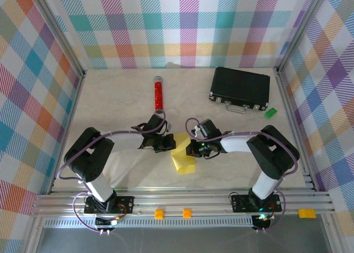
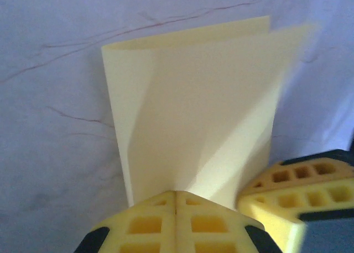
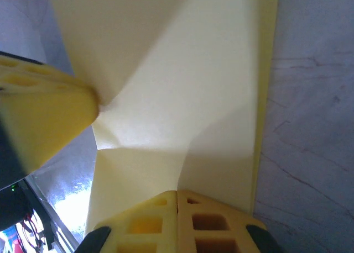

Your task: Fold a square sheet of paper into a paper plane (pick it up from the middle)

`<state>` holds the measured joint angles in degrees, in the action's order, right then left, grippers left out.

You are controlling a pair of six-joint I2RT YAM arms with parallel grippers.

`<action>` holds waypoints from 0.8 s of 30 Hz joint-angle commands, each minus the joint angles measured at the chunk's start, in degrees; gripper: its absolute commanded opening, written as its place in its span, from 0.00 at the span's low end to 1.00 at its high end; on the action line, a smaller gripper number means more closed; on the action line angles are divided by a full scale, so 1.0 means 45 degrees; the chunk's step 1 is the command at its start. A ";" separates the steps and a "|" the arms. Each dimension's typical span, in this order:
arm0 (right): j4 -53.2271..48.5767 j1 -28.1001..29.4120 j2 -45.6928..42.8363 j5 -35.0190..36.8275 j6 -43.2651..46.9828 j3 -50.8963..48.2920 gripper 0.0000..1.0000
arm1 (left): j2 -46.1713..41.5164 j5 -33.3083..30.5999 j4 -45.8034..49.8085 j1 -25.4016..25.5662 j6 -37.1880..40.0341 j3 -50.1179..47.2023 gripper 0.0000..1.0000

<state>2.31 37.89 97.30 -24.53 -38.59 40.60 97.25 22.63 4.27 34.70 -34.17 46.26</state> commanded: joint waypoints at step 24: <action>-0.1720 -0.0080 0.0398 0.1253 -0.0252 -0.0808 0.00 | 0.0996 0.0484 0.0341 -0.0690 0.0255 0.1266 0.00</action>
<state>3.16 37.82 97.17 -24.53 -39.64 40.07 99.55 24.21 5.82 32.95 -33.61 51.42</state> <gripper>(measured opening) 0.057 0.050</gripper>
